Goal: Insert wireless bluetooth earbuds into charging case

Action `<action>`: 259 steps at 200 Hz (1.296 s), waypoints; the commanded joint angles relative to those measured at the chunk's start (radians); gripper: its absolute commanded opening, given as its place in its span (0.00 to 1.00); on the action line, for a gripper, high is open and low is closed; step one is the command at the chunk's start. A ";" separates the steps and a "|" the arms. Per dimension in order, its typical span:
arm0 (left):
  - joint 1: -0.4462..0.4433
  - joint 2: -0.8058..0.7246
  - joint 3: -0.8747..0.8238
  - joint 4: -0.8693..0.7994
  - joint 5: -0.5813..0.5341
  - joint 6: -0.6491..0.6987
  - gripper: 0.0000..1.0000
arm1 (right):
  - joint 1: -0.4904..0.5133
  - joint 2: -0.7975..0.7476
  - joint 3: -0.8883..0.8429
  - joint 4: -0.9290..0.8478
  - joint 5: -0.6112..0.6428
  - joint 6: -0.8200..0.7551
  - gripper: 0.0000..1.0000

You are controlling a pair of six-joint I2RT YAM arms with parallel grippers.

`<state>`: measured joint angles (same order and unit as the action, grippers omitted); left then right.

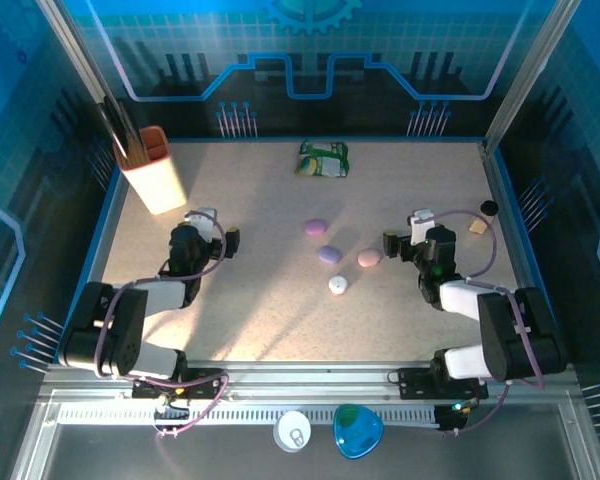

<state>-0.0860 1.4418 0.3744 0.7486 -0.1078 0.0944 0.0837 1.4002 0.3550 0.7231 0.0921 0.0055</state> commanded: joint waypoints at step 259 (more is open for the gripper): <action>0.084 0.111 0.014 0.167 0.059 -0.087 0.99 | -0.036 0.138 0.024 0.201 0.014 0.020 1.00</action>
<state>-0.0002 1.5482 0.3782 0.8894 -0.0628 0.0235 0.0387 1.5368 0.3553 0.8913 0.0906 0.0254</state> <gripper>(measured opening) 0.992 0.999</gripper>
